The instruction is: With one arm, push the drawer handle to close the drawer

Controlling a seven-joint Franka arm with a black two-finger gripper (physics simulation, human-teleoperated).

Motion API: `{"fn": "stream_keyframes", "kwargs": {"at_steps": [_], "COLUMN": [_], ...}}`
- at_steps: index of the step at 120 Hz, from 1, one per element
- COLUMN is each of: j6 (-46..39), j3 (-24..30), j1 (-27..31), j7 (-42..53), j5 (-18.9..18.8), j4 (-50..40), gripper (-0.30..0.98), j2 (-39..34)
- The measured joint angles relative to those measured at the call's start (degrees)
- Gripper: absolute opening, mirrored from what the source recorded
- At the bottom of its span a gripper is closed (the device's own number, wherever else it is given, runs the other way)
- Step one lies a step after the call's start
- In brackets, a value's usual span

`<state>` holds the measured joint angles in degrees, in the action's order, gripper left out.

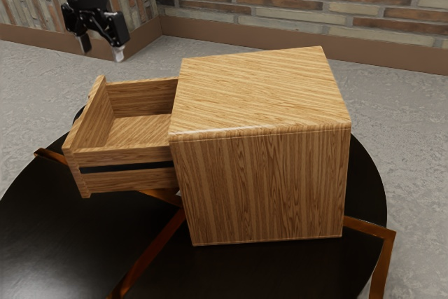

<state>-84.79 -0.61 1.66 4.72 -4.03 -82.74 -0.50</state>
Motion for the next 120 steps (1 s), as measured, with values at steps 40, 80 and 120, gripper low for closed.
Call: {"fn": "stream_keyframes", "kwargs": {"at_steps": [40,80,120], "j6": [-0.76,-4.89,-25.57], "j3": [-0.18,-13.42,-21.12], "j1": [-2.44,-2.27,-2.08], "j7": [1.06,18.65,44.99], "j5": [0.17,-5.00,-10.47], "j4": [-8.21,-25.24,-39.98], "gripper": [0.54,-0.01,-0.09], "j2": [-8.72,-17.62,-19.18]}}
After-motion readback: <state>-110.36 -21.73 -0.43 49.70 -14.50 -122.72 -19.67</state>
